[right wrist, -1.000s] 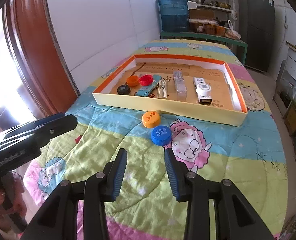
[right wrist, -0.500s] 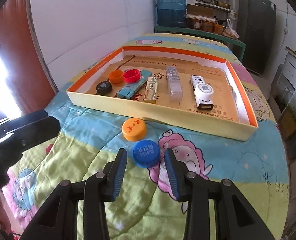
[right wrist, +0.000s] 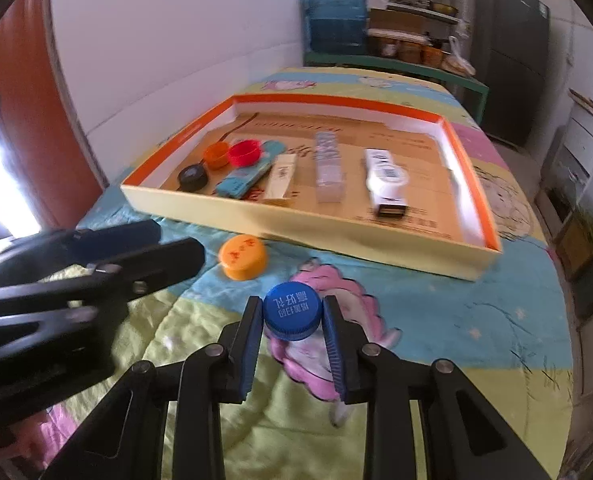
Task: Organize rigid objects
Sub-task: 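Grasp the blue cap with the right gripper while the left gripper grasps the orange cap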
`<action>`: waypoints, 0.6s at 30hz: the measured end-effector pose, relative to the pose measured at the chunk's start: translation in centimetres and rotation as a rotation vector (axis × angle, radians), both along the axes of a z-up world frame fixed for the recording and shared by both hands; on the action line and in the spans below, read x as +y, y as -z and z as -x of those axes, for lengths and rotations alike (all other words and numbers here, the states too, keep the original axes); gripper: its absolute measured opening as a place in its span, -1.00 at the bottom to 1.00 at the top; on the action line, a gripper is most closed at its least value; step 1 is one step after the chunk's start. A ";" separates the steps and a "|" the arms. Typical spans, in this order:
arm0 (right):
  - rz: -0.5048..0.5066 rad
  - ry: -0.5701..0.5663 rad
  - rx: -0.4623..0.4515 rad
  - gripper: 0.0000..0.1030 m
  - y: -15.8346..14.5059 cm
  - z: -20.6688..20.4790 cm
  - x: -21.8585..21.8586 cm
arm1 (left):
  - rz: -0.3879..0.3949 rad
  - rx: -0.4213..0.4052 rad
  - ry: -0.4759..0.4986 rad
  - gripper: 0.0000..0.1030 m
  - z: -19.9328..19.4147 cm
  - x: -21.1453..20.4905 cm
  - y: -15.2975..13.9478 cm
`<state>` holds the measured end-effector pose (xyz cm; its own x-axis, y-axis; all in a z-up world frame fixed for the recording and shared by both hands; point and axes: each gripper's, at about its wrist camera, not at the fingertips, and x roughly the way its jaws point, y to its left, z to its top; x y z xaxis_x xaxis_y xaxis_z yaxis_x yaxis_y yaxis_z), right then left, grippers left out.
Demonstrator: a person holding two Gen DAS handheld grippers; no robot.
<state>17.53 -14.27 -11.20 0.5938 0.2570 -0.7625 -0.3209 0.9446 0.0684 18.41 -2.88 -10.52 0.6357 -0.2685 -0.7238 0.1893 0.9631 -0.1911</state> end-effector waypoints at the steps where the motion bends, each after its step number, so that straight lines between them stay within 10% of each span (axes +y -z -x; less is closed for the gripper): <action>1: -0.010 0.010 0.000 -0.41 -0.2 0.1 -0.5 | -0.001 0.004 0.004 -0.22 -0.2 -0.3 0.2; 18: -0.078 0.080 -0.001 -0.41 -0.7 1.1 -4.3 | -0.072 0.046 0.007 -0.22 -3.0 -3.0 2.7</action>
<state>16.48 -18.58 -10.50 0.6159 0.2667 -0.7413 -0.2445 0.9592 0.1420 21.44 -5.85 -13.24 0.5996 -0.2190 -0.7698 0.1884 0.9734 -0.1302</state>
